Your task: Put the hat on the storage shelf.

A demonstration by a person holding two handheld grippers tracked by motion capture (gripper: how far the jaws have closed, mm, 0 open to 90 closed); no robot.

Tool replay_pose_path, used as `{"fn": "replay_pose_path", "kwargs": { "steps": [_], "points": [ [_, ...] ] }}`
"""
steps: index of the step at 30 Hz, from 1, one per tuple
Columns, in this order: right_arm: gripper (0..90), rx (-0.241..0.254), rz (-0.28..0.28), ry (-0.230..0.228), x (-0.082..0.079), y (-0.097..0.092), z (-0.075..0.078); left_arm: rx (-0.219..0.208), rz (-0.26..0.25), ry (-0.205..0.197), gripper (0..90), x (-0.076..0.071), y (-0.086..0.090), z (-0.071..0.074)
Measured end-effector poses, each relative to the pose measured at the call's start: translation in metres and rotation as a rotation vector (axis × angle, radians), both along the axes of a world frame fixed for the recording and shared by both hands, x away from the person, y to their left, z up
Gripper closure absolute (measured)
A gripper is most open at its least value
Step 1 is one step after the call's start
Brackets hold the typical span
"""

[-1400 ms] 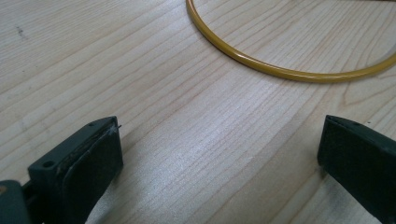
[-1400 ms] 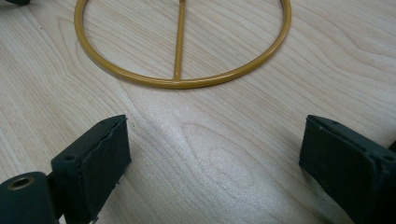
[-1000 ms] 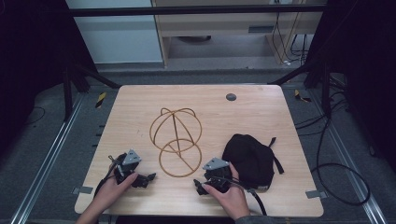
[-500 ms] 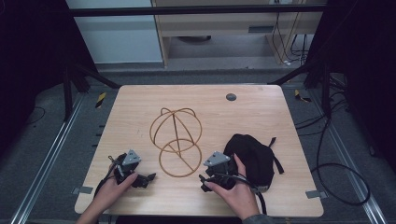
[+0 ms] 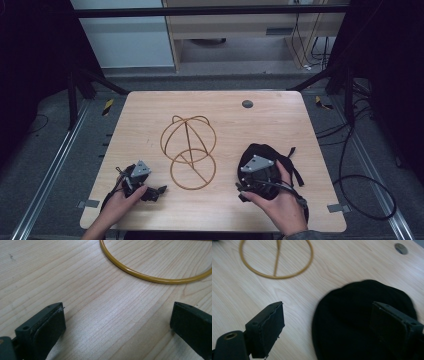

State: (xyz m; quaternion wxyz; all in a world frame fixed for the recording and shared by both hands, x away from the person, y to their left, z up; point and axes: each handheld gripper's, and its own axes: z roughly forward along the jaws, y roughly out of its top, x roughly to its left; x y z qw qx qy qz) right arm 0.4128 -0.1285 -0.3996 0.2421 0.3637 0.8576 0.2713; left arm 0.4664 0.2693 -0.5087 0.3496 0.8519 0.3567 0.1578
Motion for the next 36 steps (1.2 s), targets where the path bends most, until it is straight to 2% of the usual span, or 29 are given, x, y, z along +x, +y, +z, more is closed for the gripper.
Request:
{"fn": "replay_pose_path", "kwargs": {
  "steps": [4, 5, 6, 11, 12, 14, 17, 19, 23, 24, 32, 36],
  "points": [
    [15.1, -0.047, -0.029, 0.024, 0.002, -0.019, 0.008, 0.000, 0.000, 0.000, 0.0, 0.000, 0.000, 0.000],
    [15.1, -0.047, -0.029, 0.024, 0.002, -0.019, 0.008, 0.000, 0.000, 0.000, 0.0, 0.000, 0.000, 0.000],
    [16.2, -0.059, -0.047, 0.029, 0.003, -0.028, 0.011, 0.000, 0.000, 0.000, 0.0, 0.000, 0.000, 0.000],
    [19.2, -0.066, -0.059, 0.067, 0.006, -0.042, 0.017, 0.000, 0.000, 0.000, 0.0, 0.000, 0.000, 0.000],
    [20.8, -0.063, -0.061, 0.092, 0.007, -0.048, 0.019, 0.000, 0.000, 0.000, 0.0, 0.000, 0.000, 0.000],
    [22.1, -0.067, -0.065, 0.115, 0.009, -0.052, 0.020, 0.000, 0.000, 0.000, 0.0, 0.000, 0.000, 0.000],
    [24.5, -0.063, -0.064, 0.136, 0.012, -0.056, 0.021, 0.000, 0.001, 0.000, 0.0, 0.000, 0.000, 0.000],
    [24.8, -0.059, -0.063, 0.174, 0.015, -0.059, 0.022, 0.000, 0.001, 0.000, 0.0, 0.000, 0.000, 0.000],
    [25.1, -0.077, -0.057, 0.202, 0.019, -0.062, 0.023, 0.000, 0.001, 0.000, 0.0, 0.000, 0.000, 0.000],
    [25.3, -0.079, -0.060, 0.224, 0.023, -0.063, 0.023, 0.000, 0.001, 0.000, 0.0, 0.000, 0.000, 0.000],
    [27.1, -0.080, -0.074, 0.265, 0.038, -0.068, 0.026, 0.000, 0.001, 0.000, 0.0, 0.000, 0.000, 0.000],
    [29.8, -0.089, -0.059, 0.284, 0.046, -0.067, 0.025, 0.000, 0.001, 0.000, 0.0, 0.000, 0.000, 0.000]
  ]
}}
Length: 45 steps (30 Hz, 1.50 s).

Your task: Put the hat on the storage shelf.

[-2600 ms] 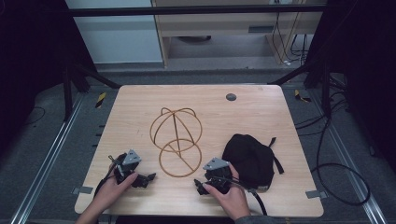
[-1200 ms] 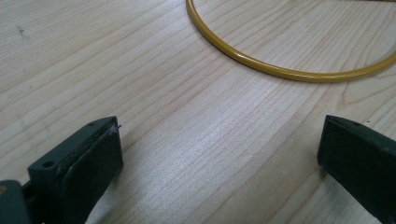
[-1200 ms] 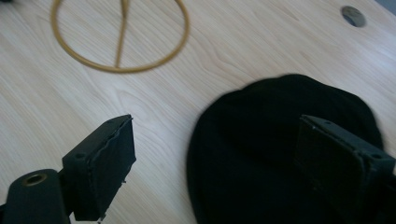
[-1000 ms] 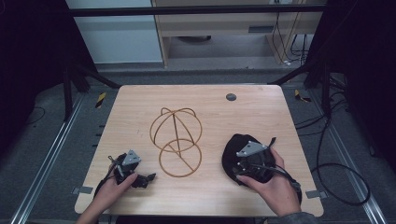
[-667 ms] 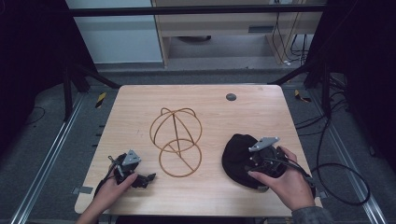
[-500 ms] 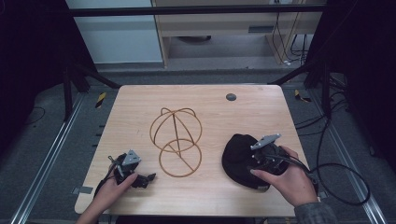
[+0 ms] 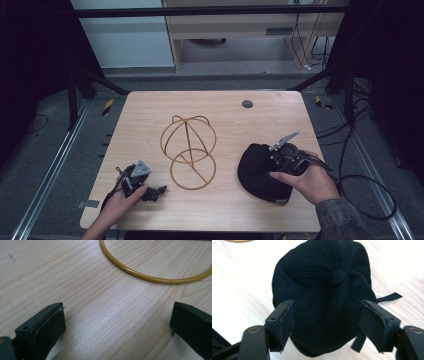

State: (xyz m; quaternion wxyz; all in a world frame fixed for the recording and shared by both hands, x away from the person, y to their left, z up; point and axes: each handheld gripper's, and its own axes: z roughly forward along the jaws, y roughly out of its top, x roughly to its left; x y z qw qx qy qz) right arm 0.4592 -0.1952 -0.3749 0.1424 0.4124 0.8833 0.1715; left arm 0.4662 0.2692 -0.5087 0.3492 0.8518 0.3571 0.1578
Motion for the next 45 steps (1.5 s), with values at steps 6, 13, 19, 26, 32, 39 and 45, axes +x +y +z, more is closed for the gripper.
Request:
{"fn": "replay_pose_path", "kwargs": {
  "steps": [6, 13, 19, 26, 32, 39, 45],
  "points": [
    [32.2, 0.003, -0.003, 0.014, 0.010, 0.000, -0.003, 0.000, 0.000, 0.000, 0.0, 0.000, 0.000, 0.000],
    [36.7, 0.008, -0.012, 0.020, 0.023, 0.003, -0.003, 0.000, 0.000, 0.000, 0.0, 0.000, 0.000, 0.000],
    [40.6, 0.012, -0.011, 0.044, 0.032, 0.007, -0.008, 0.000, 0.000, 0.000, 0.0, 0.000, 0.000, 0.000],
    [47.0, -0.014, -0.006, 0.059, 0.039, 0.013, -0.014, 0.001, 0.000, 0.000, 0.0, 0.000, 0.000, 0.000],
    [59.7, -0.030, -0.021, 0.064, 0.043, 0.011, -0.017, 0.001, 0.000, 0.001, 0.0, 0.000, 0.000, 0.000],
    [73.8, -0.022, -0.004, 0.078, 0.044, 0.010, -0.020, 0.001, 0.000, 0.001, 0.0, 0.000, 0.000, 0.000],
    [76.7, -0.009, 0.006, 0.065, 0.042, 0.006, -0.015, 0.000, 0.000, 0.000, 0.0, 0.000, 0.000, 0.000]
  ]
}}
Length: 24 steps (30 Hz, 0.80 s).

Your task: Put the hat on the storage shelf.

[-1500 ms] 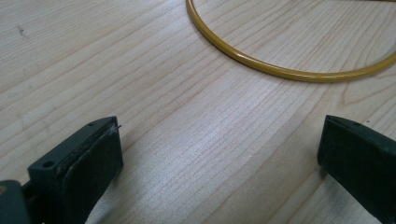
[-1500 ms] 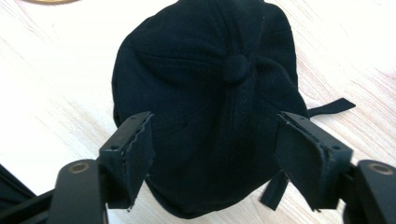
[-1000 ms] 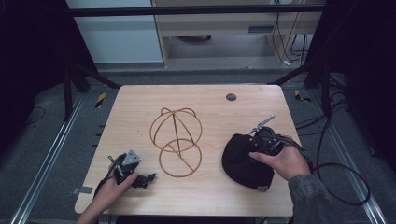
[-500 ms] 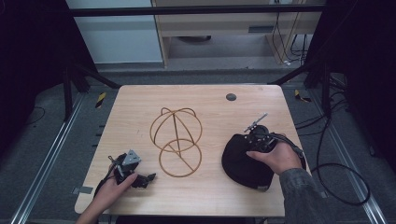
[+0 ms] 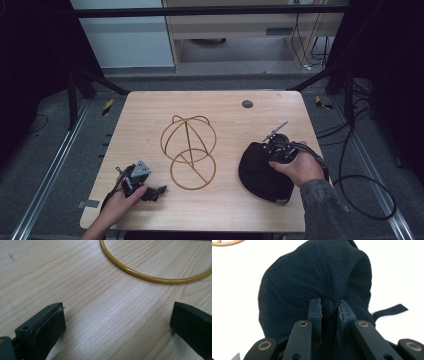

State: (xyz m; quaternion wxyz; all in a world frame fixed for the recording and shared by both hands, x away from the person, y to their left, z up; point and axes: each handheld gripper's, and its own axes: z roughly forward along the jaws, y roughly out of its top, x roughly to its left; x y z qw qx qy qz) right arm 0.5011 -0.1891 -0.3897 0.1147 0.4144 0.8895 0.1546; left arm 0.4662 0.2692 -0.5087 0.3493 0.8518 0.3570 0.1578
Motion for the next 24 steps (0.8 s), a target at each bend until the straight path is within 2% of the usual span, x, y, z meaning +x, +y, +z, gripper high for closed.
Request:
{"fn": "replay_pose_path", "kwargs": {
  "steps": [8, 9, 12, 19, 24],
  "points": [
    [77.5, 0.030, -0.010, -0.044, -0.007, -0.009, 0.020, 0.000, 0.000, 0.000, 0.0, 0.000, 0.000, 0.000],
    [77.5, 0.049, -0.013, -0.059, -0.010, -0.010, 0.027, -0.001, 0.001, 0.000, 0.0, 0.000, 0.000, 0.000],
    [77.5, 0.059, -0.010, -0.073, -0.011, -0.011, 0.034, -0.003, 0.002, -0.001, 0.0, 0.000, 0.000, 0.000],
    [77.7, 0.083, -0.007, -0.141, -0.020, -0.012, 0.061, -0.002, -0.001, -0.003, 0.0, 0.000, 0.000, 0.000],
    [77.7, 0.086, -0.033, -0.150, -0.023, -0.017, 0.071, -0.001, -0.002, -0.001, 0.0, 0.000, 0.000, 0.000]
  ]
}}
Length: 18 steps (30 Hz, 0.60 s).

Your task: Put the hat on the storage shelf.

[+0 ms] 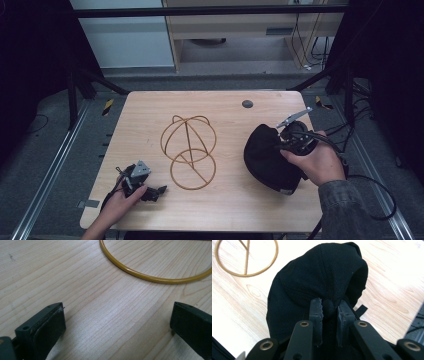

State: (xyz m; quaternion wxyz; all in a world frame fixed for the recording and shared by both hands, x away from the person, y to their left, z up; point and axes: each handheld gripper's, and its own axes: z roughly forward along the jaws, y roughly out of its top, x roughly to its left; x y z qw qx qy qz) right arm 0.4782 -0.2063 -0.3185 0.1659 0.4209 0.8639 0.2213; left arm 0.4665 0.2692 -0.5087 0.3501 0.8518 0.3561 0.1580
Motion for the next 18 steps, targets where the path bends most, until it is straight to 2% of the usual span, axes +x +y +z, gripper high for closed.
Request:
{"fn": "replay_pose_path", "kwargs": {
  "steps": [4, 8, 11, 18],
  "points": [
    [77.8, -0.001, -0.032, -0.015, -0.001, -0.008, 0.013, 0.000, -0.003, 0.001, 0.0, 0.000, 0.000, 0.000],
    [77.9, 0.025, -0.041, -0.032, 0.000, -0.012, 0.018, 0.001, -0.003, 0.001, 0.0, 0.001, 0.000, 0.000],
    [78.0, 0.065, -0.047, -0.066, 0.000, -0.017, 0.024, 0.001, -0.003, 0.000, 0.0, 0.001, 0.000, 0.000],
    [78.0, 0.106, -0.055, -0.118, -0.005, -0.019, 0.037, 0.002, -0.004, 0.001, 0.0, 0.001, 0.000, 0.000]
  ]
}}
